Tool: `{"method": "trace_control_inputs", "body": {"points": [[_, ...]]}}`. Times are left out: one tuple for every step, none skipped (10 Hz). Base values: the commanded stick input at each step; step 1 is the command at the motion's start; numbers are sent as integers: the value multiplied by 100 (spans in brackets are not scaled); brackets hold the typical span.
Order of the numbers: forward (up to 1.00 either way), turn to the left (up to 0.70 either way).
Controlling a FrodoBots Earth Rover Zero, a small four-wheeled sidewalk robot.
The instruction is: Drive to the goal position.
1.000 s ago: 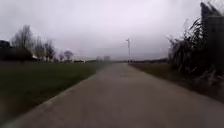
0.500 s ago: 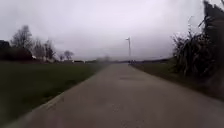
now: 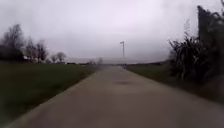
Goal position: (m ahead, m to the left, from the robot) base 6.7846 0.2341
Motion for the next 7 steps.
{"method": "trace_control_inputs", "body": {"points": [[85,0],[85,0],[85,0],[85,0],[85,0],[85,0],[85,0]]}}
